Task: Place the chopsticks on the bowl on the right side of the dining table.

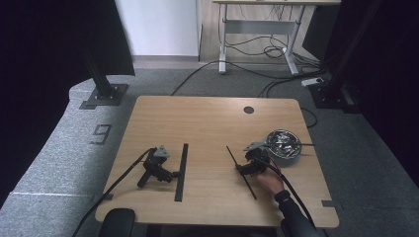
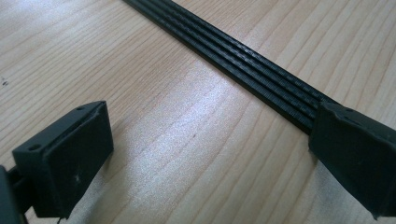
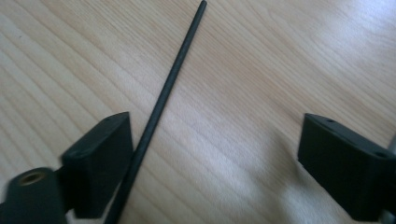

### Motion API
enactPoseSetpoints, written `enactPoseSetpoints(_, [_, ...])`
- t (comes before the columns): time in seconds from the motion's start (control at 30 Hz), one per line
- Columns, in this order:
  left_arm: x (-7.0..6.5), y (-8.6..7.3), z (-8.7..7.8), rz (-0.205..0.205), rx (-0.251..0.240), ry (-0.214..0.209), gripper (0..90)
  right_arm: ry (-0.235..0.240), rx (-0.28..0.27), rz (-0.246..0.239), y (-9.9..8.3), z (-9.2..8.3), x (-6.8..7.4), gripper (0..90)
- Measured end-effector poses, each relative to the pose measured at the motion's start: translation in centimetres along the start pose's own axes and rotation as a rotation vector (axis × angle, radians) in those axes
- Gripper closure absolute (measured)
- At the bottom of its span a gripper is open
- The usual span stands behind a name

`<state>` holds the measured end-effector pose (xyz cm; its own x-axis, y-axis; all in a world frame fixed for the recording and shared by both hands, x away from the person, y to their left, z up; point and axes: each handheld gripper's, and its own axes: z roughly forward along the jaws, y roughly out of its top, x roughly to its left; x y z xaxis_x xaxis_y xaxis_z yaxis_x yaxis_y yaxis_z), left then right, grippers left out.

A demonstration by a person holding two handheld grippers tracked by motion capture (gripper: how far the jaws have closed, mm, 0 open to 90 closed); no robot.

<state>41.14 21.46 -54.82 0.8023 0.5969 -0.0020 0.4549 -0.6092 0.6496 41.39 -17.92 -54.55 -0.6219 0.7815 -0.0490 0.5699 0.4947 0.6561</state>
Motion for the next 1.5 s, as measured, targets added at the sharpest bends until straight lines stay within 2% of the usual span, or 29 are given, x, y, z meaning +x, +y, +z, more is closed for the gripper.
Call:
enactPoseSetpoints(0.1, [0.0,0.0,0.0,0.000,0.000,0.000,0.0,-0.018,0.003,-0.007,-0.2,-0.4,-0.1,18.2])
enactPoseSetpoints(0.3, [0.0,0.0,0.0,0.000,0.000,0.000,0.0,0.046,0.006,0.046,-0.8,-1.1,-0.9,42.0])
enactPoseSetpoints(0.37, [0.0,0.0,0.0,0.000,0.000,0.000,0.0,0.052,0.017,0.038,-0.9,-1.4,-1.1,52.2])
enactPoseSetpoints(0.4, [0.0,0.0,0.0,0.000,0.000,0.000,0.0,0.052,0.017,0.038,-0.9,-1.4,-1.1,52.2])
enactPoseSetpoints(0.47, [0.0,0.0,0.0,0.000,0.000,0.000,0.0,0.066,0.035,0.023,-1.1,-1.9,-1.2,62.7])
enactPoseSetpoints(0.6, [0.0,0.0,0.0,0.000,0.000,0.000,0.0,0.066,0.045,-0.003,-1.4,-2.4,-1.3,72.7])
enactPoseSetpoints(0.9, [0.0,0.0,0.0,0.000,0.000,0.000,0.0,0.067,0.094,-0.023,-2.5,-3.8,-1.8,81.8])
enactPoseSetpoints(1.27, [0.0,0.0,0.0,0.001,0.000,0.000,0.0,0.094,0.174,-0.040,-4.2,-5.7,-4.2,85.2])
enactPoseSetpoints(1.47, [0.0,0.0,0.0,0.001,0.000,0.000,0.0,0.101,0.207,-0.042,-4.5,-6.1,-5.1,85.2])
enactPoseSetpoints(1.5, [0.0,0.0,0.0,0.001,0.000,0.000,0.0,0.100,0.209,-0.042,-4.4,-6.1,-5.1,82.8])
